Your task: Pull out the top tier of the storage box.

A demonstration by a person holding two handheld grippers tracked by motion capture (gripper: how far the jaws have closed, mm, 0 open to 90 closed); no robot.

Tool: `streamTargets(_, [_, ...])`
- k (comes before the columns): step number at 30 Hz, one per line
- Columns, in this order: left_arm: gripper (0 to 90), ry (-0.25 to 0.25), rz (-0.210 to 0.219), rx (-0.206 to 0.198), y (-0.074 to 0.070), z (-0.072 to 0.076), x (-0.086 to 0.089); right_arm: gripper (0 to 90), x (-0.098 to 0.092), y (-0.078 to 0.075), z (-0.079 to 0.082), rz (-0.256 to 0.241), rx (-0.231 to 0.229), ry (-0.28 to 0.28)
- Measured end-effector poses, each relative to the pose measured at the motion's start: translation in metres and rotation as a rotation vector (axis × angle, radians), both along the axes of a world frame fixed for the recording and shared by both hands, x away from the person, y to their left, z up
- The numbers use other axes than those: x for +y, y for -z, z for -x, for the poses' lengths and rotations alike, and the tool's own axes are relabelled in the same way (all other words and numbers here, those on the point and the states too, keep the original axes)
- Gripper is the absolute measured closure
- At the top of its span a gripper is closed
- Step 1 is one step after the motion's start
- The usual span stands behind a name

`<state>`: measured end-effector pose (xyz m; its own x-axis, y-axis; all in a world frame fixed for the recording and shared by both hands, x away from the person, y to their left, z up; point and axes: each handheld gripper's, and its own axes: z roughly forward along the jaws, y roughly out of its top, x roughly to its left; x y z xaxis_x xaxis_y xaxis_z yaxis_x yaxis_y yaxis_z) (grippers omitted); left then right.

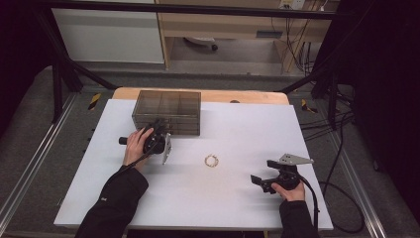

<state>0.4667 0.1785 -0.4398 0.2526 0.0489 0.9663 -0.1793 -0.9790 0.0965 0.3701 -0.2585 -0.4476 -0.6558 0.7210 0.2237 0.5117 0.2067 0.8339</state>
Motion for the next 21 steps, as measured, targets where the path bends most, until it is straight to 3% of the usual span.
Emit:
streamTargets(5, [64.4, 0.012, -0.004, -0.009, 0.0008, -0.0009, -0.0006, 1.3, 0.0, 0.0, -0.0001, 0.0, 0.001, 0.0])
streamTargets(15, [70.0, 0.003, -0.058, -0.05, 0.0036, -0.0001, -0.0038, 1.3, 0.0, -0.0001, 0.0001, 0.0, 0.0, 0.0])
streamTargets(21, [73.0, 0.002, -0.062, -0.067, 0.0047, 0.0, -0.004, 1.3, -0.0002, -0.0002, 0.0, 0.0, -0.001, 0.001])
